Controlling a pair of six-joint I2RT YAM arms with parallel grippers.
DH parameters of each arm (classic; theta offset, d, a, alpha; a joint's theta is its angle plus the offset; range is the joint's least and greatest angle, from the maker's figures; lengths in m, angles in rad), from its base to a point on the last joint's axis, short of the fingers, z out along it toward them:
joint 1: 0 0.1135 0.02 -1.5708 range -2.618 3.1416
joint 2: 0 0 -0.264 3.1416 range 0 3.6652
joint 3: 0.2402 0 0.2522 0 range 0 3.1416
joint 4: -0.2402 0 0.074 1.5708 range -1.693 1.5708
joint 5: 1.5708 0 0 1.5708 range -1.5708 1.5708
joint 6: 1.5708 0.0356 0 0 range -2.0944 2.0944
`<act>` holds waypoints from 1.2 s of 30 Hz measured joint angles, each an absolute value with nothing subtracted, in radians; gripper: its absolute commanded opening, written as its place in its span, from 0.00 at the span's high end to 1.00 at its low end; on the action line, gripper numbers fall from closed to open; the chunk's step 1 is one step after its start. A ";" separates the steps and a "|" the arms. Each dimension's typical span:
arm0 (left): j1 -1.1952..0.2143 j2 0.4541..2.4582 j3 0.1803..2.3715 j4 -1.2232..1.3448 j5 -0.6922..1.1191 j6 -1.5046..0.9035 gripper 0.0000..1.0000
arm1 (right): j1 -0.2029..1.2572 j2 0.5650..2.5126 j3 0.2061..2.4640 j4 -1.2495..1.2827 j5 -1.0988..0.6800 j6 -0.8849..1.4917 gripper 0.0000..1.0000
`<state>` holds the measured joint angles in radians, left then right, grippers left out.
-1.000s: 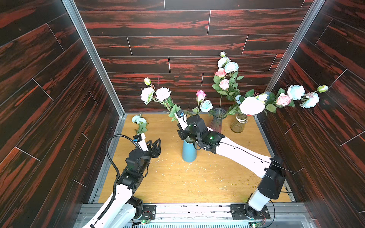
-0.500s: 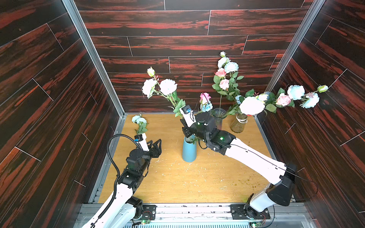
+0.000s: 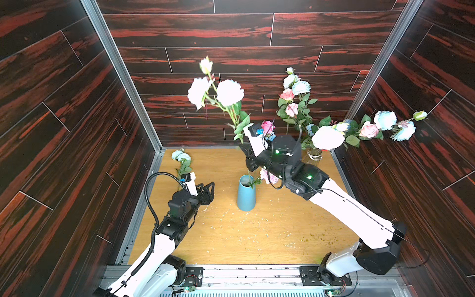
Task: Pick out blue flowers from the vase
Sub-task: Pick up the flower from the vase, then place the flower at the center of the board.
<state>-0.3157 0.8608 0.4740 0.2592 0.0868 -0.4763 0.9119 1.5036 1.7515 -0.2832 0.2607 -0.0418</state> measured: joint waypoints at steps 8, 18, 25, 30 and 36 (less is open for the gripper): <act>-0.322 0.871 0.481 0.259 0.100 -0.476 0.34 | 0.903 1.478 1.855 -0.315 0.208 -0.036 1.00; -0.322 0.897 0.491 0.258 0.112 -0.476 0.33 | 0.894 1.476 1.991 -0.373 0.094 -0.003 1.00; -0.322 0.923 0.517 0.255 0.132 -0.474 0.31 | 0.891 1.456 2.009 -0.382 -0.006 0.027 1.00; -0.322 0.937 0.606 0.189 0.183 -0.456 0.23 | 0.883 1.420 1.923 -0.391 -0.085 0.058 1.00; -0.322 0.944 0.950 0.063 0.389 -0.414 0.15 | 0.737 1.432 1.877 -0.414 -0.300 0.149 1.00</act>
